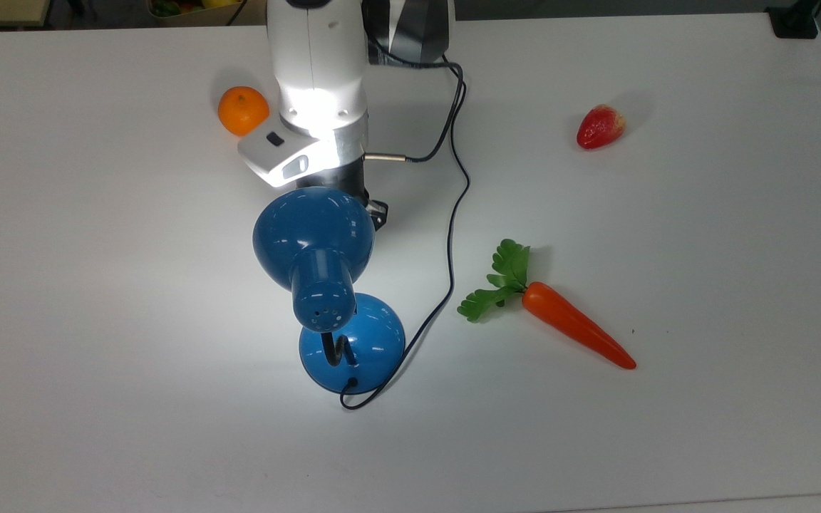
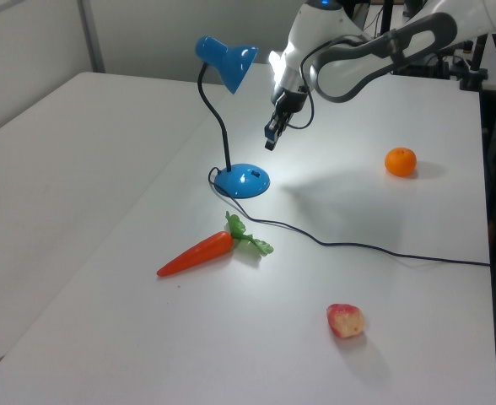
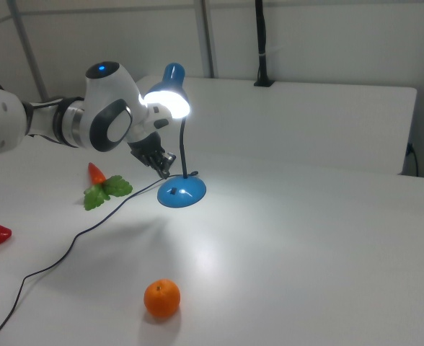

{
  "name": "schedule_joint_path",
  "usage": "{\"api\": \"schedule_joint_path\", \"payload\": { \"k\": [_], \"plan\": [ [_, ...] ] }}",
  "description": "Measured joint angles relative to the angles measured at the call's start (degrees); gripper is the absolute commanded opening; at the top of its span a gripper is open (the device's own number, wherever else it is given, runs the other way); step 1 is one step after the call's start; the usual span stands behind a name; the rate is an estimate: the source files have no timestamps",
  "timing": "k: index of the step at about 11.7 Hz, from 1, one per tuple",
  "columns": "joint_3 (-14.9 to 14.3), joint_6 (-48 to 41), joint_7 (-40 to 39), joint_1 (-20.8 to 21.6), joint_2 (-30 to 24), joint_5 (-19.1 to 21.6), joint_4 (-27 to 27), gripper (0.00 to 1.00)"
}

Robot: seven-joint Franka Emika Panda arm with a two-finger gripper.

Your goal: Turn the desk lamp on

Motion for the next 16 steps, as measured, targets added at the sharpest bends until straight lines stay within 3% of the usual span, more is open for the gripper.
{"api": "schedule_joint_path", "payload": {
  "k": [2,3,4,5,9,11,16],
  "plan": [
    [0.0,-2.5,2.1,-0.1,-3.3,0.0,-2.0,0.35],
    [0.0,-5.3,2.5,-0.3,-5.1,0.0,-2.6,0.47],
    [0.0,-8.6,2.8,-0.6,-7.0,0.0,-2.9,0.68],
    [0.0,-11.7,3.0,-1.0,-9.1,0.0,-3.3,1.00],
    [0.2,-21.9,3.0,-3.3,-19.4,0.0,-8.0,1.00],
    [1.9,-27.4,3.0,-6.4,-23.0,0.0,-8.9,1.00],
    [3.1,-33.6,3.0,-9.9,-27.3,0.0,-9.5,1.00]
  ]
}}
